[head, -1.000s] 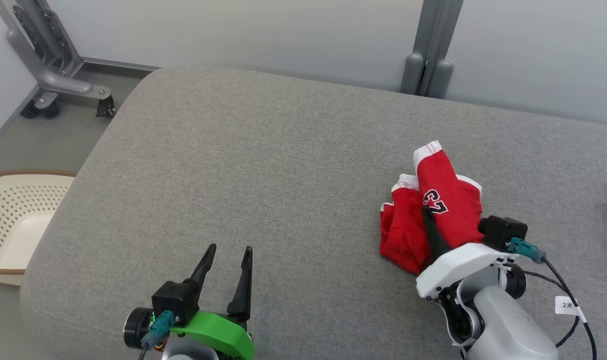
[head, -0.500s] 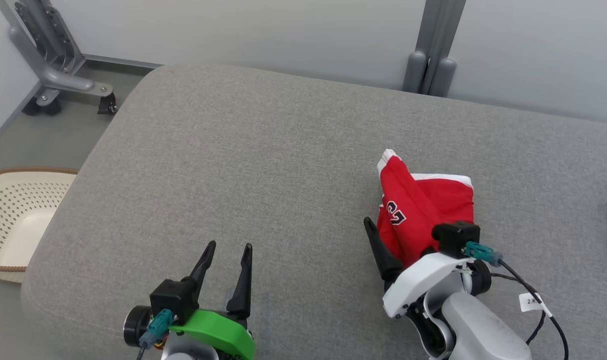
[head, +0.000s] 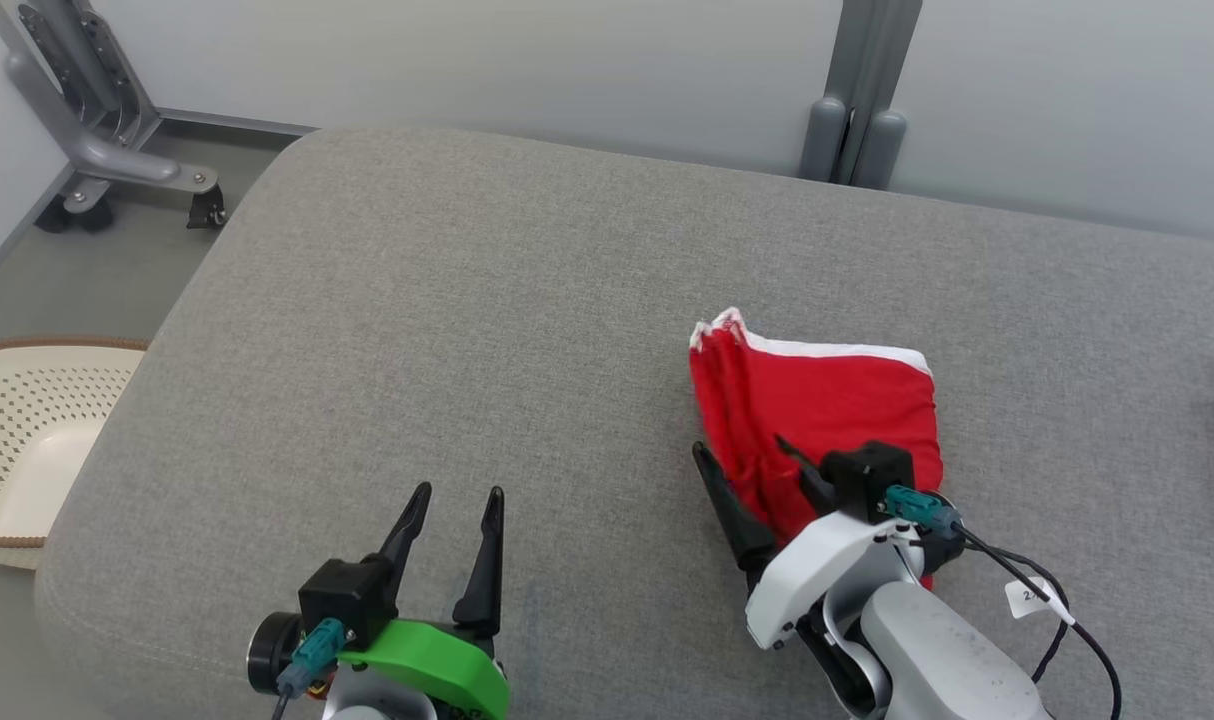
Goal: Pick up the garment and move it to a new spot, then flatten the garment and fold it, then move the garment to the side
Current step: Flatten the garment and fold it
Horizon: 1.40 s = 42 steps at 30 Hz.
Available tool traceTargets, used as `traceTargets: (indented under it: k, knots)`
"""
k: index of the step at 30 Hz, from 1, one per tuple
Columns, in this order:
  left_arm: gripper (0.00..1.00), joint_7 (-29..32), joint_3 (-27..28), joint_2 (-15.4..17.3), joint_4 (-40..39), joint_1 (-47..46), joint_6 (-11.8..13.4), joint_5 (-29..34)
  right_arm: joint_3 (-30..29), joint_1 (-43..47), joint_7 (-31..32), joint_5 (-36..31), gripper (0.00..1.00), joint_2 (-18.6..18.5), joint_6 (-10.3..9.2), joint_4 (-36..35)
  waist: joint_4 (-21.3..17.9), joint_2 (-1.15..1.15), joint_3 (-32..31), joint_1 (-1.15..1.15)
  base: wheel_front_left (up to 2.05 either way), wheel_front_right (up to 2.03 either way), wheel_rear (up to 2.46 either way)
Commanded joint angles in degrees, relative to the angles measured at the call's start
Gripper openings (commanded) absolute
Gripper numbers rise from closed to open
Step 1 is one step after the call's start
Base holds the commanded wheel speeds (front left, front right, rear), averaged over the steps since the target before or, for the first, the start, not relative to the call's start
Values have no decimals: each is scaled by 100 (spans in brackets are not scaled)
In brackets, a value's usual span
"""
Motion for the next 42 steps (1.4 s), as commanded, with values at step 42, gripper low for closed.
traceTargets:
  k: [42]
  knots:
    - [100, 0, 431, 13, -764, 241, 252, 350, -2550, 1444, -19, -1296, 100, -22, 2, -1891, -1233, 0, 0, 0, 0, 0, 0]
